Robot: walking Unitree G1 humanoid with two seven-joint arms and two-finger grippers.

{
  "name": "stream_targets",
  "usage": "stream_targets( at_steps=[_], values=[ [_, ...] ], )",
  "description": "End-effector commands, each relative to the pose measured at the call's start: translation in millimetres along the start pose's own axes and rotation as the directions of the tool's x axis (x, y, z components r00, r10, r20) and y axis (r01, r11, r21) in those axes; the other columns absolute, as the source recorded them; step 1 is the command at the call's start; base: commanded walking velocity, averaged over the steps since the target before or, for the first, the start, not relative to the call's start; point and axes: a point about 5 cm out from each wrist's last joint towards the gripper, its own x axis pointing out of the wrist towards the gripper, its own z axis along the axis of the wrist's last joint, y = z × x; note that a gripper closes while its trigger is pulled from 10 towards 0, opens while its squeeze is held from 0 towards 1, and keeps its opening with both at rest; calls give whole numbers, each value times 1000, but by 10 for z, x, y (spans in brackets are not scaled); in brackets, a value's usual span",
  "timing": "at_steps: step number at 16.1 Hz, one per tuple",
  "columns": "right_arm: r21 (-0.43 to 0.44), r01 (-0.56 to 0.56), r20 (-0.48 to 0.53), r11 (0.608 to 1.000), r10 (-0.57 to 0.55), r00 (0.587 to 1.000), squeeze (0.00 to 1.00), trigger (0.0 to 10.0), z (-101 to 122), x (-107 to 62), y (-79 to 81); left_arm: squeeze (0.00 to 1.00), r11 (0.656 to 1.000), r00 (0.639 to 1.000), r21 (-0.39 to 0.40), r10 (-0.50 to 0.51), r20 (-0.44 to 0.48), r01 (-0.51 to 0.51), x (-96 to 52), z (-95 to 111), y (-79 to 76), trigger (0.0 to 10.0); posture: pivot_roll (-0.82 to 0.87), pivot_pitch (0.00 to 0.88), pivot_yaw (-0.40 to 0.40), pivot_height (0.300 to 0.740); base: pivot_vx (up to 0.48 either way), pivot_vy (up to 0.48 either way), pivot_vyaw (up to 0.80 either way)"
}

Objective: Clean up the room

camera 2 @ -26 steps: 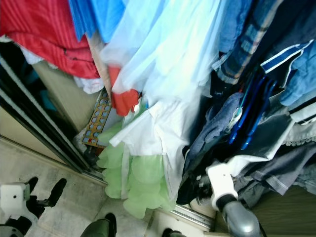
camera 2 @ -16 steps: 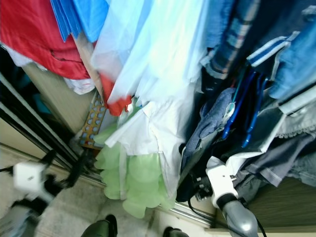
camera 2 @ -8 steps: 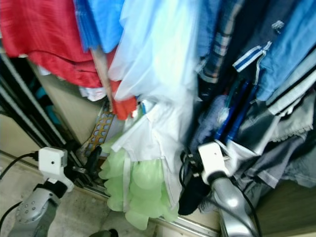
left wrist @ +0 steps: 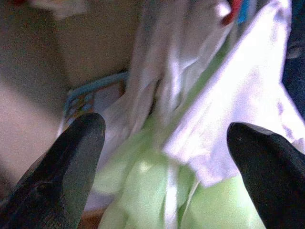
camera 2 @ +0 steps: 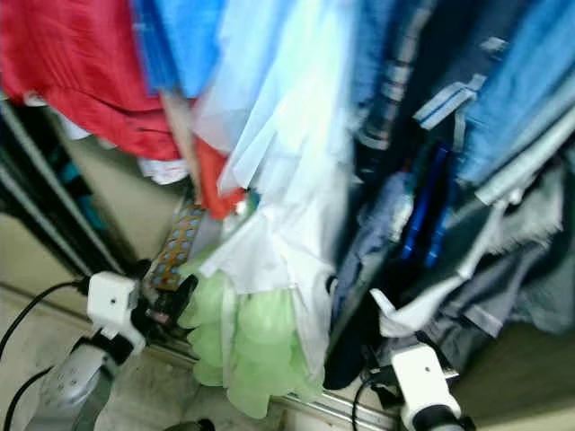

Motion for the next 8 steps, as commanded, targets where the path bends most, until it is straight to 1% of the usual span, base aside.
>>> stream_targets(
  at_steps=[1, 2, 3, 4, 5, 6, 7, 8],
  values=[
    [-18, 18, 90, 1000, -16, 996, 0, 10000, 184, 107, 0, 0, 1000, 1000, 17, 3, 10, -3, 28, 10, -27, 10000, 23, 103, 10, 740, 0, 0, 0],
    [1, 29, 136, 1000, -29, 990, 0, 10000, 327, 194, 13, 0, 999, 999, 31, 38, 21, -38, 51, 25, -9, 10000, 28, 91, 12, 740, 0, 0, 0],
    [-4, 25, 206, 1000, -24, 978, 0, 10000, 520, 288, 53, 0, 995, 996, 51, 81, 37, -83, 84, 53, 7, 10000, 32, 78, 9, 740, 0, 0, 0],
    [-38, 27, 238, 999, -17, 971, 0, 10000, 628, 424, 128, 0, 993, 995, 61, 94, 38, -97, 136, 71, -1, 10000, 43, 51, -3, 740, 0, 0, 0],
    [-6, 39, 218, 999, -37, 975, 0, 10000, 671, 632, 72, 0, 993, 996, 86, 82, 43, -85, 184, 112, -2, 10000, 57, 46, -14, 740, 0, 0, 0],
    [12, 42, 213, 999, -44, 976, 0, 10000, 727, 741, 57, 0, 994, 997, 80, 73, 27, -75, 227, 114, 11, 10000, 65, 40, -27, 740, 0, 0, 0],
    [38, 1, 246, 999, -10, 969, 0, 10000, 801, 805, 94, 0, 993, 997, 87, 79, 15, -80, 257, 131, 52, 10000, 66, 33, -29, 740, 0, 0, 0],
    [23, -16, 290, 1000, 9, 957, 0, 10000, 890, 846, 128, 0, 996, 997, 63, 68, -29, -66, 270, 107, 87, 10000, 61, 34, -25, 740, 0, 0, 0]
  ],
)
